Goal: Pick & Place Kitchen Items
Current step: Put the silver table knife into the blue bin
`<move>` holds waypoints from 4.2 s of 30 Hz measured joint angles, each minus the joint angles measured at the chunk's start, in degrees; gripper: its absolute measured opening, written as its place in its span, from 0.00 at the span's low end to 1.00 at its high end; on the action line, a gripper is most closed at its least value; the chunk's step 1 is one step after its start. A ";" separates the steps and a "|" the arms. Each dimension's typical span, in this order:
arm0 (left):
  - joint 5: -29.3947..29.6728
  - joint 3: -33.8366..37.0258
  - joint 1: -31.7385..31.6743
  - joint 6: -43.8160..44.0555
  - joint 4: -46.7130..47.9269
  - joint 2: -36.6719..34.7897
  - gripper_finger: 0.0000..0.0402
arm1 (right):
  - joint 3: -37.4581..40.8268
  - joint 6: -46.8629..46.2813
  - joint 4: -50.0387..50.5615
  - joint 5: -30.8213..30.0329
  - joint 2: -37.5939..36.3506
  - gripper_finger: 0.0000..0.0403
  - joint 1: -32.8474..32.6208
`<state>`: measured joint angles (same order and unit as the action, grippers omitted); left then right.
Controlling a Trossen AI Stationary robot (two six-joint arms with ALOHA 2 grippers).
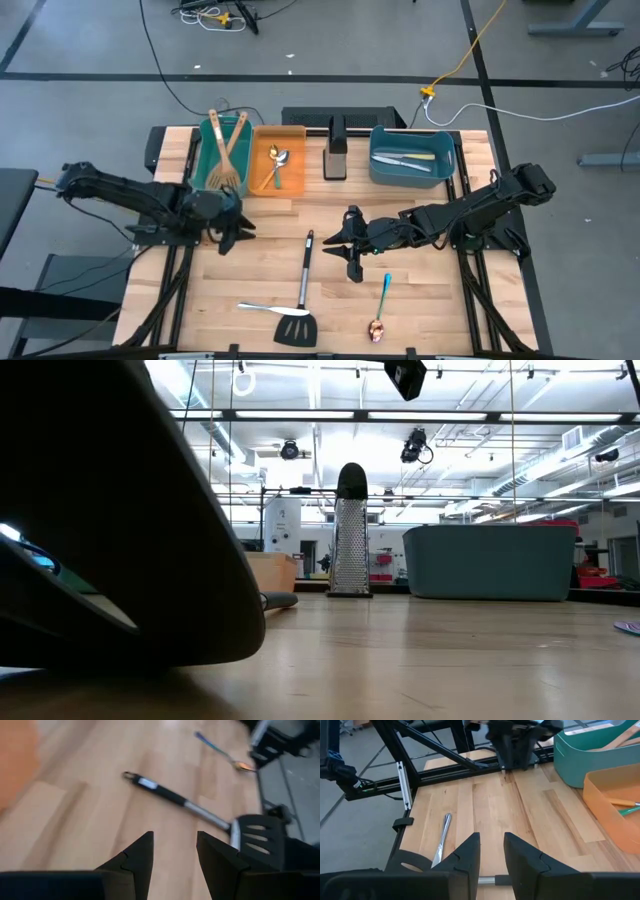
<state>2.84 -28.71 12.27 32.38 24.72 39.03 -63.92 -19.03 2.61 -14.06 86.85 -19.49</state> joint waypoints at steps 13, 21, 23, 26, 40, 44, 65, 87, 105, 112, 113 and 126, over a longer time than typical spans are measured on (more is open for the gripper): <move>7.90 4.00 17.48 4.96 -8.98 6.41 0.39 | -0.02 0.22 -0.04 -0.04 0.00 0.24 0.00; 13.22 4.00 26.33 7.66 -19.18 17.16 0.39 | -0.02 0.02 -0.07 -0.04 0.00 0.24 0.00; 14.14 4.00 28.08 8.07 -22.10 19.73 0.39 | -0.02 0.04 -0.07 -0.04 0.00 0.24 0.00; 14.78 3.60 30.40 10.61 -23.46 23.48 0.39 | -0.02 0.02 -0.07 -0.04 0.00 0.24 0.00; 21.47 -2.62 39.54 14.37 -30.56 40.64 0.39 | -0.02 0.02 -0.42 -0.04 0.00 0.24 0.00; 21.54 -5.75 40.19 13.21 -29.80 45.54 0.39 | -0.02 0.00 -0.70 -0.04 0.00 0.24 0.00; 23.43 -14.64 40.49 9.95 -24.71 59.22 0.39 | -0.02 0.00 -1.42 -0.04 0.00 0.24 -0.01; 27.23 -14.74 40.79 10.34 -28.28 63.50 0.39 | -0.02 0.02 -1.29 -0.04 0.00 0.24 -0.02; 31.75 -14.80 41.66 10.61 -32.96 68.52 0.39 | -0.02 0.02 -1.27 -0.04 0.00 0.24 -0.01; 32.36 -14.76 41.75 10.11 -34.39 69.15 0.39 | -0.02 0.02 -1.27 -0.04 0.00 0.24 -0.01; 32.36 -14.76 41.73 9.97 -34.39 69.17 0.38 | -0.02 0.02 -1.28 -0.04 0.00 0.24 -0.02; 32.54 -14.65 41.66 10.43 -33.35 69.17 0.19 | -0.02 0.02 -1.29 -0.04 0.00 0.24 -0.02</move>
<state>35.38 -43.35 53.93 42.81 -8.64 108.21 -63.94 -19.00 1.32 -14.11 86.85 -19.51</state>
